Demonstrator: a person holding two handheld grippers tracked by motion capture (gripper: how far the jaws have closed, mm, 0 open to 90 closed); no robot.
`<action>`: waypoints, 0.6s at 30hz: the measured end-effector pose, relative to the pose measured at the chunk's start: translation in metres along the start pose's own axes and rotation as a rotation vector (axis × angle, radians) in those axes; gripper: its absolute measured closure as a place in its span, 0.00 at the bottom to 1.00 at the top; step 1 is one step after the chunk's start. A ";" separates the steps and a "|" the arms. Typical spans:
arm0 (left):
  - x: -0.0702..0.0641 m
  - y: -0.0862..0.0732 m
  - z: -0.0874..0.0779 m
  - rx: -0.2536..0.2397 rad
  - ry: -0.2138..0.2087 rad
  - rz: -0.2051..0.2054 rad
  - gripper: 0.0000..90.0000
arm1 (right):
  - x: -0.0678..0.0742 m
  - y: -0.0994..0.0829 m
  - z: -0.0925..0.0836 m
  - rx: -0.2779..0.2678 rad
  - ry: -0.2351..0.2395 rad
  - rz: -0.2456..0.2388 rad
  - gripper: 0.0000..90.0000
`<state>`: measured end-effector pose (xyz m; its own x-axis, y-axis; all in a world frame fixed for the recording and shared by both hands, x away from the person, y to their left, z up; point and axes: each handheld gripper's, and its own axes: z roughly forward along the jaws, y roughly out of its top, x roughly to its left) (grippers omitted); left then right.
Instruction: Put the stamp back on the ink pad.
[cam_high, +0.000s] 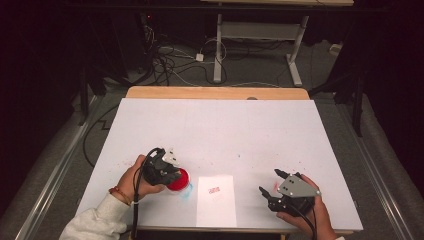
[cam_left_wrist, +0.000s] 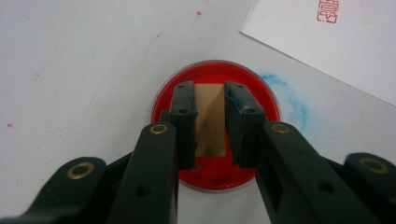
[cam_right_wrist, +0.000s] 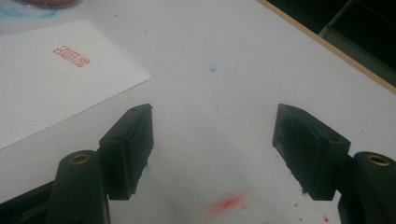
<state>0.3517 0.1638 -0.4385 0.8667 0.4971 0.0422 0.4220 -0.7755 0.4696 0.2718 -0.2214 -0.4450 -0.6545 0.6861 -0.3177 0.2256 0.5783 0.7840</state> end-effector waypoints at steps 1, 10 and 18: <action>0.001 0.000 0.000 -0.001 -0.002 -0.003 0.80 | 0.000 0.000 0.000 0.000 0.001 -0.001 0.33; 0.000 0.001 0.004 0.007 -0.008 0.000 0.77 | -0.001 -0.001 0.000 0.002 0.000 -0.002 0.33; 0.001 0.001 -0.003 -0.020 0.002 -0.015 0.75 | 0.000 -0.001 -0.001 0.000 0.003 -0.005 0.33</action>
<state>0.3527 0.1642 -0.4355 0.8594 0.5099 0.0369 0.4298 -0.7596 0.4881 0.2713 -0.2222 -0.4450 -0.6577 0.6817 -0.3205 0.2223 0.5822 0.7821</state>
